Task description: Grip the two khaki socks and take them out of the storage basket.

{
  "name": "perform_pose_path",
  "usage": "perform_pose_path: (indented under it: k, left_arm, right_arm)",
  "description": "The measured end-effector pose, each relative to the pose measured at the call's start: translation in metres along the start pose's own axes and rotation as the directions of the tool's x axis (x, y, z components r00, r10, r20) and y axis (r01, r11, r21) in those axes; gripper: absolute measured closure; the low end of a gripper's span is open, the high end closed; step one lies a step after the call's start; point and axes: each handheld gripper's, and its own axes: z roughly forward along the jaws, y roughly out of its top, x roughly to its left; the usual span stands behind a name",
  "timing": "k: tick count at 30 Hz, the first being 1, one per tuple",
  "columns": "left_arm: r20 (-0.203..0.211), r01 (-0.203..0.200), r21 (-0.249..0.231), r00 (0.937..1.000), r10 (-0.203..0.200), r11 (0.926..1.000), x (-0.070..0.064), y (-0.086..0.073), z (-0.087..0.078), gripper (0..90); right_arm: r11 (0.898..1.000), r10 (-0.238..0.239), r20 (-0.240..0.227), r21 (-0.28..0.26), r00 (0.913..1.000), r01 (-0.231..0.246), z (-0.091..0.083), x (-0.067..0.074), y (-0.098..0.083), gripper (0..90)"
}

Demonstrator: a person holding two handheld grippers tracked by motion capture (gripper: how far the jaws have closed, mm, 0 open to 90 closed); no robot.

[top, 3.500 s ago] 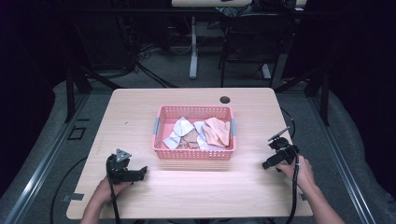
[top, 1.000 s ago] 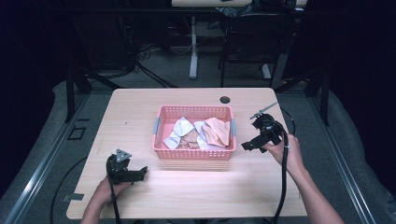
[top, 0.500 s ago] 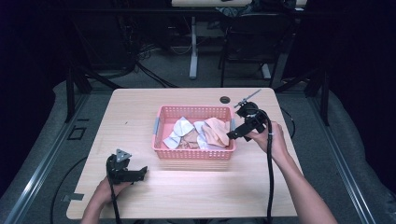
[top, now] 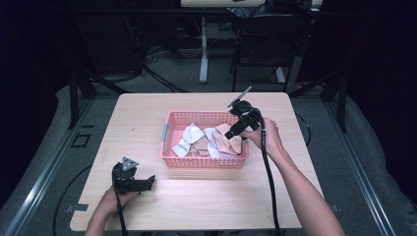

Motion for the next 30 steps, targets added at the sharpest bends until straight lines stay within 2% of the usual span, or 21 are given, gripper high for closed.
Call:
perform_pose_path:
  k: [3, 4, 5, 6, 7, 10, 15, 20, 22, 25, 26, 27, 28, 30]
  left_arm:
    - [0.001, 0.0, 0.0, 1.0, 0.0, 1.0, 0.0, 0.0, 0.0, 0.4]
    - [0.001, 0.0, 0.0, 1.0, 0.0, 1.0, 0.0, 0.0, 0.0, 0.4]
    - [0.0, 0.0, 0.0, 1.0, 0.0, 1.0, 0.0, 0.0, 0.0, 0.4]
    - [0.0, 0.0, 0.0, 1.0, 0.0, 1.0, 0.0, 0.0, 0.0, 0.4]
    - [0.0, 0.0, 0.0, 1.0, 0.0, 1.0, 0.0, 0.0, 0.0, 0.5]
    - [0.0, 0.0, 0.0, 1.0, 0.0, 1.0, 0.0, 0.0, 0.0, 0.4]
    - [0.0, 0.0, -0.001, 1.0, 0.0, 1.0, 0.0, 0.0, 0.0, 0.4]
    - [0.001, 0.0, -0.001, 1.0, 0.0, 1.0, 0.0, 0.0, 0.0, 0.4]
    - [0.0, 0.0, 0.0, 1.0, 0.0, 1.0, 0.0, 0.0, 0.0, 0.4]
    - [0.001, 0.0, 0.0, 1.0, 0.0, 1.0, 0.0, 0.0, 0.0, 0.4]
    - [0.0, 0.0, 0.0, 1.0, 0.0, 1.0, 0.0, 0.0, 0.0, 0.4]
    - [0.0, 0.0, 0.0, 1.0, 0.0, 1.0, 0.0, 0.0, 0.0, 0.4]
    - [0.001, 0.0, 0.0, 1.0, 0.0, 1.0, 0.0, 0.0, 0.0, 0.4]
    - [0.0, 0.0, 0.0, 1.0, 0.0, 1.0, 0.0, 0.0, 0.0, 0.4]
  right_arm:
    - [0.999, 0.013, -0.001, 0.036, 0.9999, -0.013, 0.015, -0.002, 0.005, 29.2]
    - [0.999, 0.013, -0.001, 0.036, 0.9999, -0.013, 0.015, -0.002, 0.005, 29.2]
    - [0.999, 0.027, -0.004, 0.036, 0.9996, -0.027, 0.019, -0.003, 0.006, 34.3]
    - [0.998, 0.02, -0.003, 0.057, 0.9998, -0.02, 0.022, -0.005, 0.007, 36.8]
    - [0.997, 0.043, 0.001, 0.066, 0.9991, -0.043, 0.031, -0.007, 0.009, 42.1]
    - [0.995, 0.041, 0.006, 0.087, 0.9992, -0.041, 0.039, -0.011, 0.012, 46.5]
    - [0.993, 0.052, 0.008, 0.104, 0.9986, -0.052, 0.05, -0.014, 0.014, 50.7]
    - [0.993, 0.058, 0.046, 0.097, 0.9973, -0.063, 0.059, -0.012, 0.017, 54.1]
    - [0.991, 0.039, 0.065, 0.128, 0.9971, -0.047, 0.061, -0.011, 0.019, 57.3]
    - [0.991, 0.045, 0.071, 0.119, 0.9964, -0.054, 0.064, -0.008, 0.019, 58.7]
    - [0.99, 0.033, 0.078, 0.137, 0.9964, -0.043, 0.064, -0.008, 0.02, 59.0]
    - [0.99, 0.037, 0.097, 0.13, 0.9946, -0.05, 0.066, -0.007, 0.02, 59.0]
    - [0.988, 0.027, 0.105, 0.147, 0.9941, -0.043, 0.065, -0.008, 0.021, 59.1]
    - [0.989, 0.036, 0.115, 0.142, 0.9927, -0.052, 0.067, -0.01, 0.02, 60.0]
